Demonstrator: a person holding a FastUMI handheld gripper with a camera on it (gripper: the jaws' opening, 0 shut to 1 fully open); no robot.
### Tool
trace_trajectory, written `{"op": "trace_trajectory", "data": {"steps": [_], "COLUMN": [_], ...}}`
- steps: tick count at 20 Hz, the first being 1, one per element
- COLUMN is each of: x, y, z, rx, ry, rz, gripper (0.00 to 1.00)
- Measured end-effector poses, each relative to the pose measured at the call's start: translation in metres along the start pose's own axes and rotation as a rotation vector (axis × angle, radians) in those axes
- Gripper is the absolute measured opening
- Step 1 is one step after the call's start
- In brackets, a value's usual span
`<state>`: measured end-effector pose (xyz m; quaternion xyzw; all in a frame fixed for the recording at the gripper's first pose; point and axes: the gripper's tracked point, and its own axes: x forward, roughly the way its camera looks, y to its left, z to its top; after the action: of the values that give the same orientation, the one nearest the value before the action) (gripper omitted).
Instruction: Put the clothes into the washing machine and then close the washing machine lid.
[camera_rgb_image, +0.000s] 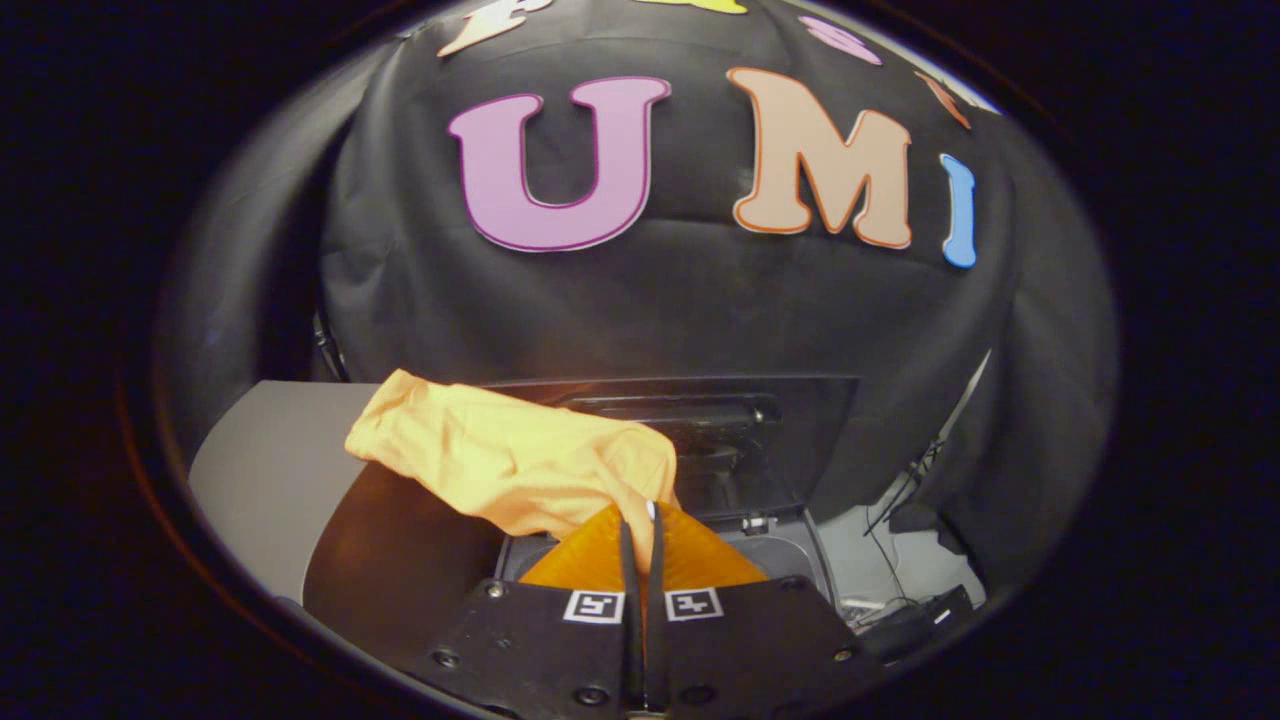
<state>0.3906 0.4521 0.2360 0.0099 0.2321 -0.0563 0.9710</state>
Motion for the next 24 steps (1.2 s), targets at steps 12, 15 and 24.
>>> {"op": "trace_trajectory", "data": {"steps": [12,15,24], "x": [-0.007,-0.016,-0.054], "y": [-0.029,-0.037,-0.074], "z": [0.008,0.010,-0.003], "rx": [0.019,-0.003,0.005], "ry": [-0.083,-0.112,-0.161], "rz": [-0.031,-0.045,-0.078], "gripper": [0.35,0.35,0.35]}}
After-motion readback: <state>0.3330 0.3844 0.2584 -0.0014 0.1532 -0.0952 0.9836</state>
